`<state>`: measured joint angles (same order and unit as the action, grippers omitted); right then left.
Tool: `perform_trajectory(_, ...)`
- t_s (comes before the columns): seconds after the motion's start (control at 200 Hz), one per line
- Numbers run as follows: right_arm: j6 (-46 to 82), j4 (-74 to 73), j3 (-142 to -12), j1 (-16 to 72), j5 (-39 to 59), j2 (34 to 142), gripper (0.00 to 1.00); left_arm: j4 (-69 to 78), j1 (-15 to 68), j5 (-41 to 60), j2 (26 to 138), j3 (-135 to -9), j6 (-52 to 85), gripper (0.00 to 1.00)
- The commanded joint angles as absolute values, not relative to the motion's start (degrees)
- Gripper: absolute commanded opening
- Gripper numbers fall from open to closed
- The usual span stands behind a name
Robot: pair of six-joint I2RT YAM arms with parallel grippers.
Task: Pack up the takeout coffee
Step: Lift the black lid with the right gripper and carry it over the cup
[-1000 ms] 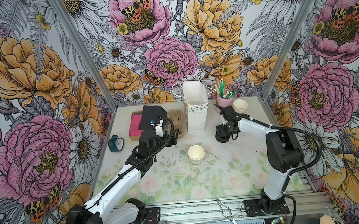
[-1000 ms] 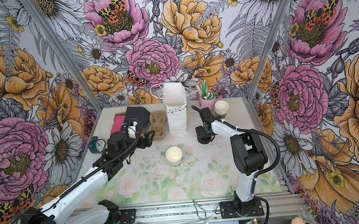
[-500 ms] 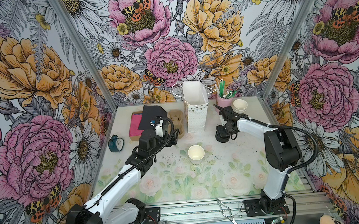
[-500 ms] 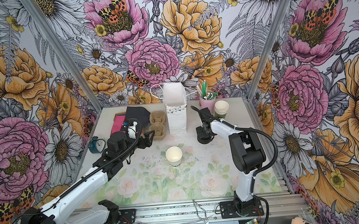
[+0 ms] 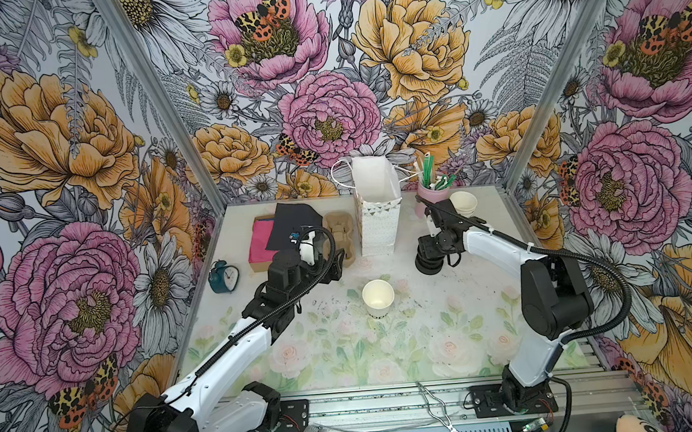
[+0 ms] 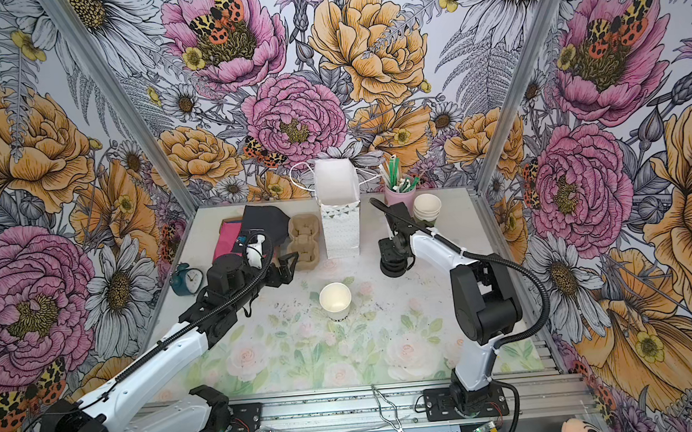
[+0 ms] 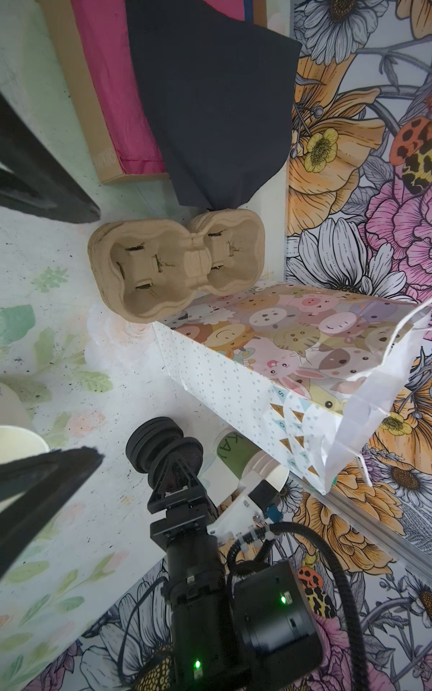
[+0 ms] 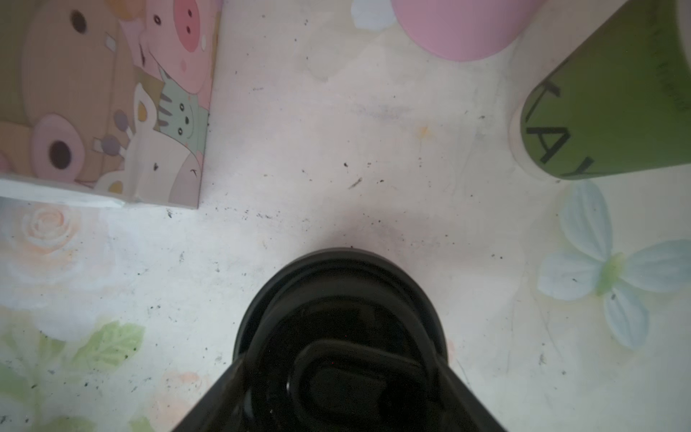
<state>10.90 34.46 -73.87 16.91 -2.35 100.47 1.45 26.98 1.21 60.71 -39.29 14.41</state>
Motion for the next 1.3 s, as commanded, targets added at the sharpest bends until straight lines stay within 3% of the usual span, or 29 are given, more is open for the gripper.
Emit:
perform_trajectory(0.0, 10.8, 34.9, -73.1, 16.8, -2.9, 95.9, 0.66, 1.7, 27.0, 0.4, 59.6, -38.6, 13.6, 0.95)
perform_trajectory(0.26, 10.1, 35.0, -70.6, 20.2, 2.6, 85.3, 0.65, 2.3, 27.1, 1.7, 60.4, -38.7, 14.5, 0.95)
perform_trajectory(0.565, 8.1, 37.9, -70.7, 32.2, 6.1, 79.7, 0.64, 2.4, 27.1, 4.0, 61.3, -38.9, 15.6, 0.95)
perform_trajectory(0.881, 7.6, 38.9, -70.5, 42.7, 6.3, 83.4, 0.64, 2.4, 27.1, 4.0, 61.6, -38.8, 15.9, 0.95)
perform_trajectory(1.296, 6.9, 39.2, -71.4, 45.1, 5.3, 89.5, 0.64, 2.4, 27.1, 3.7, 61.4, -38.4, 16.1, 0.95)
